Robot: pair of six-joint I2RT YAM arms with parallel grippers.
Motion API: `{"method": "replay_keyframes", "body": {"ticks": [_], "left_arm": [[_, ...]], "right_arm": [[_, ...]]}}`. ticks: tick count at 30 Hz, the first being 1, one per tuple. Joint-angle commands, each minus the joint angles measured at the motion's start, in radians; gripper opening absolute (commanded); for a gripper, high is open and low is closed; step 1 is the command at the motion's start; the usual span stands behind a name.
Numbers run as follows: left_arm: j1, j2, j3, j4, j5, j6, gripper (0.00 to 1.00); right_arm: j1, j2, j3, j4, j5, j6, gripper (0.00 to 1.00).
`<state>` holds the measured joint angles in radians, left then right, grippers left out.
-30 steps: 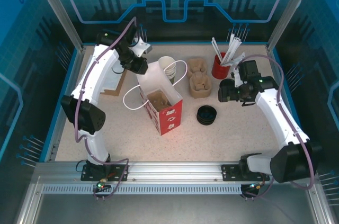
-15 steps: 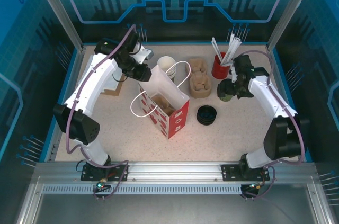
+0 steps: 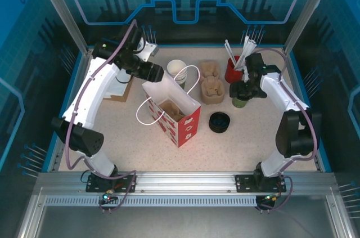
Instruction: Pack the takeout coffee
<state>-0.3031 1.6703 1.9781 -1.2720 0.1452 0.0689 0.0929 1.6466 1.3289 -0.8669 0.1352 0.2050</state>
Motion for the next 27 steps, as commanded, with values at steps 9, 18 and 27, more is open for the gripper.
{"method": "replay_keyframes", "body": {"ticks": [9,18,27], "left_arm": [[0.007,-0.256,-0.214,0.101,-0.010,-0.116,0.85],[0.007,-0.409,-0.430,0.166,-0.004,-0.200,0.86],[0.007,-0.540,-0.586,0.204,0.008,-0.270,0.93]], "right_arm": [[-0.022,0.093,0.084,-0.028,-0.002,-0.009,1.00],[-0.027,0.166,0.143,-0.048,-0.006,-0.012,1.00],[-0.028,0.200,0.164,-0.058,-0.006,-0.024,1.00]]}}
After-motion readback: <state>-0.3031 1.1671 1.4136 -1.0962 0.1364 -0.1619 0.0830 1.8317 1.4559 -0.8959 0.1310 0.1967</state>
